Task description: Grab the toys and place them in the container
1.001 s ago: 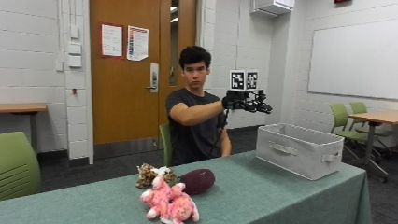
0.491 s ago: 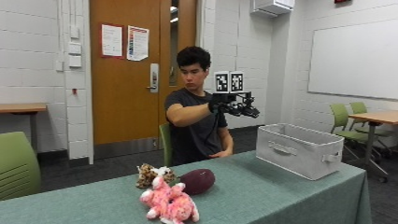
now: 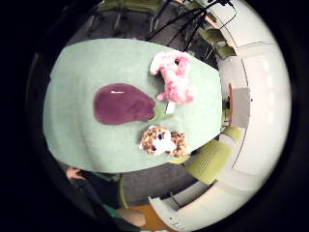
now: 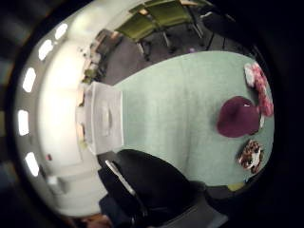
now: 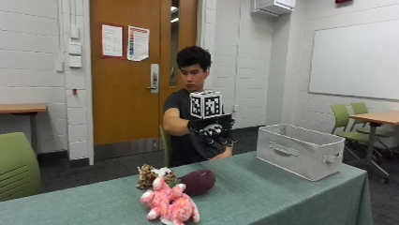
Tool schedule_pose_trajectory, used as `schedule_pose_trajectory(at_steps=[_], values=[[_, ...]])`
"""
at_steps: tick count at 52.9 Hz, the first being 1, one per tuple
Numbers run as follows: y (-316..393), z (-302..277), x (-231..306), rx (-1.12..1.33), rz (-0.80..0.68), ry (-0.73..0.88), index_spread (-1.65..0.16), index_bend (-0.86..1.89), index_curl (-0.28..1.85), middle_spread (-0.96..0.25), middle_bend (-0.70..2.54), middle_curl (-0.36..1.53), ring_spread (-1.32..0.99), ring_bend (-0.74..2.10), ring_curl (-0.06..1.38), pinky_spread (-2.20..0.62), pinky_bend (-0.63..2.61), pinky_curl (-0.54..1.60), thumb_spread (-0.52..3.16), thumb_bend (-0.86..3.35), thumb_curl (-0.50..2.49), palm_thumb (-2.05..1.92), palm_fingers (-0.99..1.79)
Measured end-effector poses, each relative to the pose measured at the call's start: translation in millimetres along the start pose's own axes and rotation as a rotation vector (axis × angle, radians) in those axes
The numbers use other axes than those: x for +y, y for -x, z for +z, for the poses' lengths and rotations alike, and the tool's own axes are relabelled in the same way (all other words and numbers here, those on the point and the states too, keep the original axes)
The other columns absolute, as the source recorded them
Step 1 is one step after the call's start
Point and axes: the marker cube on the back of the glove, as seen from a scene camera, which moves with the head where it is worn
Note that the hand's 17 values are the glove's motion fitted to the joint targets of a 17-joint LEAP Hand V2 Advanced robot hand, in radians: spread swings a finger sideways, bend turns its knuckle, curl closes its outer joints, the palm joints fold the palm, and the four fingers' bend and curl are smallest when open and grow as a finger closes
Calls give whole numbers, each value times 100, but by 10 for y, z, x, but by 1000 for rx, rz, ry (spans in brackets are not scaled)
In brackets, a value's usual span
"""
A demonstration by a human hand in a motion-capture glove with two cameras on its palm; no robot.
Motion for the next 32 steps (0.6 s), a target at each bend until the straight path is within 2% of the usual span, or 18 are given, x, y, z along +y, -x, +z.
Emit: schedule_pose_trajectory(at_steps=[19,32], values=[[-688,1094,-115,-16,107,164,-31,19,42,-15,24,36,-31,17,19,-6,50,34,88,-13,9,-18,-1],[-727,1277,-71,-18,120,199,-33,24,44,-14,17,36,-27,19,21,-3,52,34,85,-10,11,-14,4]])
